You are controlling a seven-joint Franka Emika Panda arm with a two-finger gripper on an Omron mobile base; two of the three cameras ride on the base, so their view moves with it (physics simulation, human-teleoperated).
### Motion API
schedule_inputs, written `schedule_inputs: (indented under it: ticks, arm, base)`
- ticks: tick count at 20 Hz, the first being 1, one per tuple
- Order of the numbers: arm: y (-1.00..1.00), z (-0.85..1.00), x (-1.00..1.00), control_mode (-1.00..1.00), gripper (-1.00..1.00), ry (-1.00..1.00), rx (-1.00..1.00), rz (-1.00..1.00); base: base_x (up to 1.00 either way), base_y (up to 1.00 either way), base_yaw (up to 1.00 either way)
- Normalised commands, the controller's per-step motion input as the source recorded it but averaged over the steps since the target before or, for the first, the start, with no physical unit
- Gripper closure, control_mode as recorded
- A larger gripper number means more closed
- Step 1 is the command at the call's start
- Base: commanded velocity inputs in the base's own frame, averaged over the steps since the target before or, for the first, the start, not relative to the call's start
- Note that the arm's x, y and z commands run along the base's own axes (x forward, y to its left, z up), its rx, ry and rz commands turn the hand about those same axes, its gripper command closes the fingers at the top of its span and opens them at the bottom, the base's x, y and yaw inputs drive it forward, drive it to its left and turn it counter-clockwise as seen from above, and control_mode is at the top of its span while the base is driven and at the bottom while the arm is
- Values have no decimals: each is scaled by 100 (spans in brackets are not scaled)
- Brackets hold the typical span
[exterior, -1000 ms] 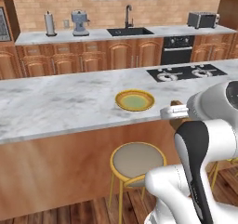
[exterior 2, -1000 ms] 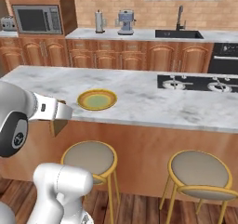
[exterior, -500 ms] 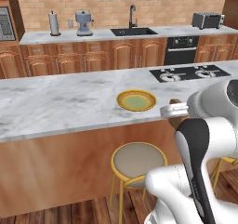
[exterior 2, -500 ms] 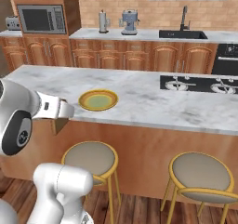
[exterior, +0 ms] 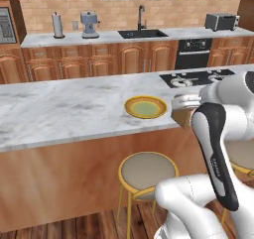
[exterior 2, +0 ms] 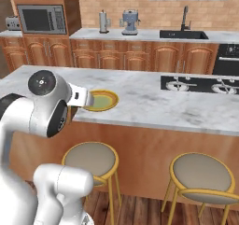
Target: Start the toaster. Once the lever pops up, take the bread to the plate on the dining counter.
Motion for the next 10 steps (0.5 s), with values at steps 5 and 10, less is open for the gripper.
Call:
schedule_inputs:
  ticks: [5,10]
  arm:
    - [-7,0,56,-100,100,0,2,2]
    - [0,2,45,-100,100,0,0,0]
  base:
    - [0,0,0]
    - [0,0,0]
